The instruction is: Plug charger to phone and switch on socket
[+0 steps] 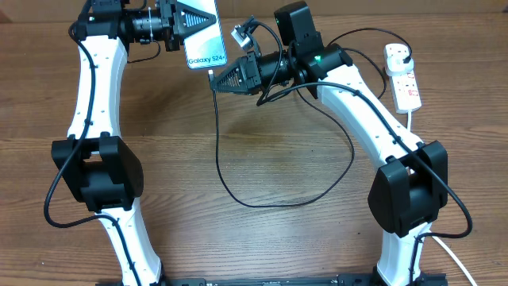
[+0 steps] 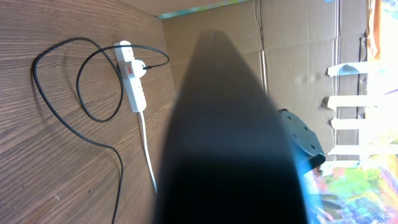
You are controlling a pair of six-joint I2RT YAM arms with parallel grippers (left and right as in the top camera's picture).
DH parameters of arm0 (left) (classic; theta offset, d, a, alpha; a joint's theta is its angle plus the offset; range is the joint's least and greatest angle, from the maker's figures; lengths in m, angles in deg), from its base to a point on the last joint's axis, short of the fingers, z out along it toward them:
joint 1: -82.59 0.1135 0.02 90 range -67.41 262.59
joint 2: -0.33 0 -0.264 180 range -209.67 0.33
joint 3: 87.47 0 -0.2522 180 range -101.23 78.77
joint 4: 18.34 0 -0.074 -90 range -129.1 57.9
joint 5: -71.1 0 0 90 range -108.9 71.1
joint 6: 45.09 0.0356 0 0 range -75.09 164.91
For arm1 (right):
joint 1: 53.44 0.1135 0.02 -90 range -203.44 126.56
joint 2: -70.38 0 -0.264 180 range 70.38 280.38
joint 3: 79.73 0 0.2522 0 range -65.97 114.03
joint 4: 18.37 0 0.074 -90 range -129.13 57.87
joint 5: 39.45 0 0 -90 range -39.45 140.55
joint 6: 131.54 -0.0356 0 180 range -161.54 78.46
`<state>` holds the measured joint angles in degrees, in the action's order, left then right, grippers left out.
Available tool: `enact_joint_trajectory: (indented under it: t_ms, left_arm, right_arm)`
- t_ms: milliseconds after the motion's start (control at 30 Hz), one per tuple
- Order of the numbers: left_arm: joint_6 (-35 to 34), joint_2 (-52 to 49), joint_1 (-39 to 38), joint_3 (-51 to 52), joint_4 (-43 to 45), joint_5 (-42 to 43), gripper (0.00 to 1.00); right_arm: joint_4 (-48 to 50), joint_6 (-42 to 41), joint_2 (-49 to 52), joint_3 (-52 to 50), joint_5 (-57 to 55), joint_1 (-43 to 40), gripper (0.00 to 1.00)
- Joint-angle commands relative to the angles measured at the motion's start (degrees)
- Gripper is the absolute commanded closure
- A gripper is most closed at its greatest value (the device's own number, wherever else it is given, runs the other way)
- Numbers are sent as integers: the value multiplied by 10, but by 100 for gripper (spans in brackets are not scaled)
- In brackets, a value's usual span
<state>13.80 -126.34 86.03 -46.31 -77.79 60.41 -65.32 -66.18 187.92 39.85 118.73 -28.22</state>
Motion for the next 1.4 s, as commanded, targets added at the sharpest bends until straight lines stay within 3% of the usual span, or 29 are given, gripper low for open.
enact_joint_trajectory:
  t_ms: [0,1367]
  left_arm:
    - [2,12,-1,-3,0,17,96]
    - [-11,12,-12,-3,1,17,96]
  right_arm:
    - [12,-17,1,3,5,-2,96]
    - [25,-41,2,3,4,-2,96]
